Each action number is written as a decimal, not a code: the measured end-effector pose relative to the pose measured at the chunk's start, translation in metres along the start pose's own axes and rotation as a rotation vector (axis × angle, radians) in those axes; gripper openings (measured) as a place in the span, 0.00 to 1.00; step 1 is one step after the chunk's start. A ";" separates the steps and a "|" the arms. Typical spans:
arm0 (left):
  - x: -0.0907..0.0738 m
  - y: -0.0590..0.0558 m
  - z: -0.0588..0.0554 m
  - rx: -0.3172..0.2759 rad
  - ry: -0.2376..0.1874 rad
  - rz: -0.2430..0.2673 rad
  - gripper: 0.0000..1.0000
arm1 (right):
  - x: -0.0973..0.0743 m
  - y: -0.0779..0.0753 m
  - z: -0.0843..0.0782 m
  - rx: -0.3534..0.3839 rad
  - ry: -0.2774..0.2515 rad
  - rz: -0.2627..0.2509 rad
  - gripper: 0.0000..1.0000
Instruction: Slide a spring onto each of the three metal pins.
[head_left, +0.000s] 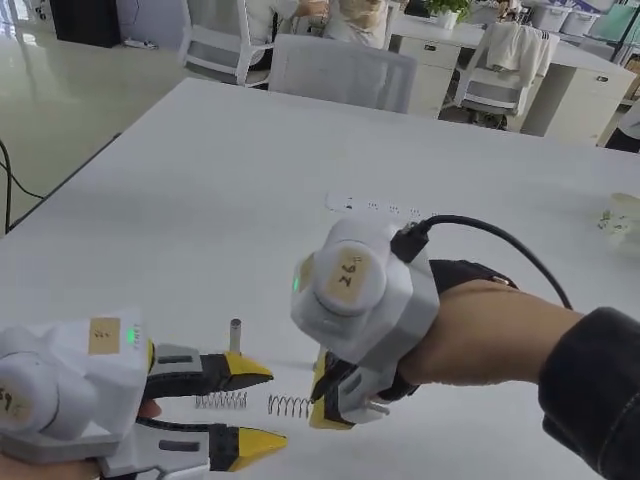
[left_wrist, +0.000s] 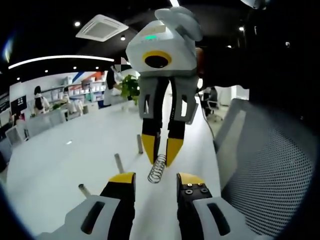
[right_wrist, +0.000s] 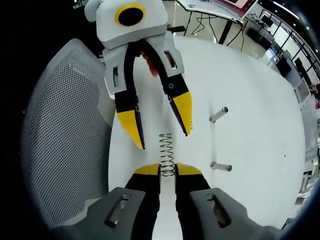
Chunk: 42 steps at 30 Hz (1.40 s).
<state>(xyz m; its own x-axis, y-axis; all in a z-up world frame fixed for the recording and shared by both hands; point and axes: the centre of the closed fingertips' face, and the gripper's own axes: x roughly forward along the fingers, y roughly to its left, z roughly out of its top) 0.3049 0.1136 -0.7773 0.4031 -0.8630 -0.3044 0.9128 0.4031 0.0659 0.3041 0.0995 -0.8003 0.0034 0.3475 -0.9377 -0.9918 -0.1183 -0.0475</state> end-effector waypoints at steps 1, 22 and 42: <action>0.000 0.000 0.000 0.003 0.000 -0.001 0.24 | 0.000 0.001 0.000 -0.003 -0.001 0.001 0.07; 0.003 -0.007 0.002 0.052 0.003 -0.021 0.04 | 0.000 0.006 0.003 -0.032 -0.009 0.014 0.08; 0.001 -0.006 -0.002 0.072 0.021 -0.013 0.03 | -0.013 0.005 0.012 -0.050 -0.021 -0.001 0.08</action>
<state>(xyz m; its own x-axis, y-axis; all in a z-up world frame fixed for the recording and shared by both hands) 0.3001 0.1111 -0.7796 0.3903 -0.8614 -0.3252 0.9207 0.3682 0.1296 0.2976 0.1055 -0.7848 0.0010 0.3673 -0.9301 -0.9843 -0.1640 -0.0658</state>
